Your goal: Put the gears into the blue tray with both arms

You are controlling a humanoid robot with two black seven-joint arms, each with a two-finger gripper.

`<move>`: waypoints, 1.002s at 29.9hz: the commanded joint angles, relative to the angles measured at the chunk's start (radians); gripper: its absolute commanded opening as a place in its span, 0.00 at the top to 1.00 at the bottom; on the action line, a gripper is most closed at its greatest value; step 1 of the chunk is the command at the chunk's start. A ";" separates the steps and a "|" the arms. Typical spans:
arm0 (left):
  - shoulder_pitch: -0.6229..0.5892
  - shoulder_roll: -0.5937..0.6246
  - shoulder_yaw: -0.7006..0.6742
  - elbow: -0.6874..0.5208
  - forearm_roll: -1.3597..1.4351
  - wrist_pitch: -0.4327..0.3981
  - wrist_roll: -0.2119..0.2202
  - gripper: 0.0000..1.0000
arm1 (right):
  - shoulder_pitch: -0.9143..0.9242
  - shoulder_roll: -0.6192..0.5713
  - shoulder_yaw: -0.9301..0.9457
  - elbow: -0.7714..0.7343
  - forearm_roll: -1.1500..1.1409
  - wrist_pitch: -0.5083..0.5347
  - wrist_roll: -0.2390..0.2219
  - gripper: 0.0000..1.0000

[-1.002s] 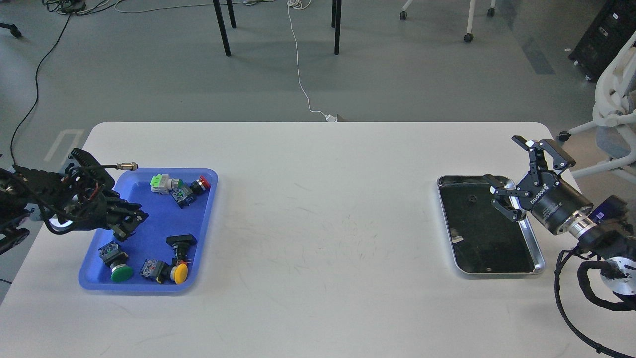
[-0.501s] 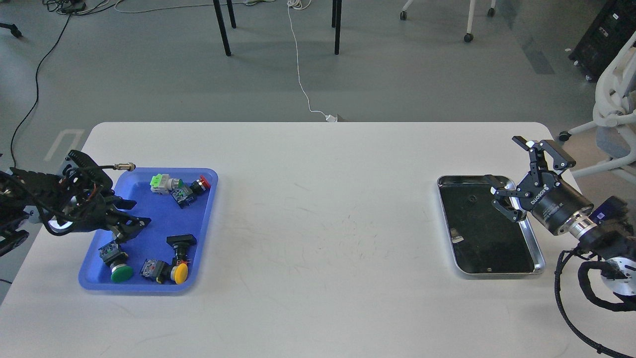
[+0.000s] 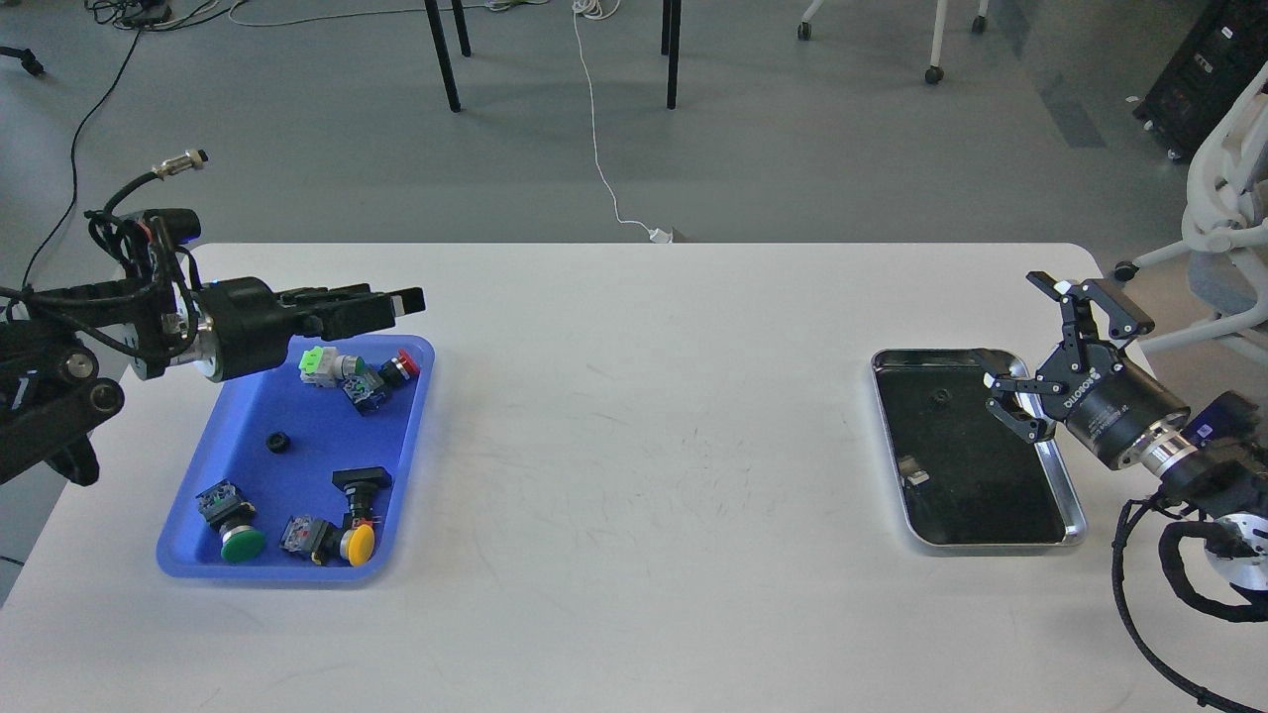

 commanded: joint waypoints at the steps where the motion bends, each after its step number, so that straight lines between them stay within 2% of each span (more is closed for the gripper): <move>1: 0.077 -0.058 -0.088 -0.052 -0.354 0.002 0.000 0.02 | 0.000 0.003 0.000 -0.001 0.000 0.000 0.000 0.02; 4: 0.210 -0.147 -0.273 -0.055 -0.418 0.002 0.000 0.02 | -0.001 0.008 -0.003 -0.004 0.000 0.000 0.000 0.02; 5: 0.211 -0.147 -0.274 -0.055 -0.418 0.002 0.000 0.02 | -0.001 0.008 -0.003 -0.004 0.000 0.000 0.000 0.02; 6: 0.307 -0.231 -0.421 -0.050 -0.425 -0.002 0.000 0.02 | -0.001 0.008 -0.005 -0.004 -0.009 0.000 0.000 0.02; 8: 0.373 -0.290 -0.519 -0.049 -0.430 -0.010 0.000 0.02 | -0.001 0.008 -0.005 -0.004 -0.026 0.000 0.000 0.02; 10: 0.430 -0.333 -0.591 -0.044 -0.435 -0.013 0.054 0.02 | -0.001 0.005 -0.006 -0.004 -0.040 0.000 0.000 0.02; 13: 0.502 -0.393 -0.672 -0.021 -0.467 -0.045 0.076 0.02 | -0.001 -0.001 -0.012 -0.004 -0.060 0.000 0.000 0.02; 18: 0.567 -0.451 -0.758 0.010 -0.516 -0.096 0.108 0.02 | 0.009 -0.004 -0.015 -0.001 -0.204 0.000 0.000 0.02; 21: 0.584 -0.451 -0.761 0.010 -0.514 -0.103 0.109 0.02 | 0.035 -0.029 -0.018 0.008 -0.377 0.000 0.000 0.02; 26: 0.585 -0.448 -0.760 0.010 -0.511 -0.103 0.109 0.02 | 0.199 -0.078 -0.050 0.015 -0.763 0.000 0.000 0.02; 30: 0.585 -0.445 -0.757 0.007 -0.507 -0.105 0.109 0.02 | 0.426 -0.107 -0.263 0.002 -0.968 0.000 0.000 0.02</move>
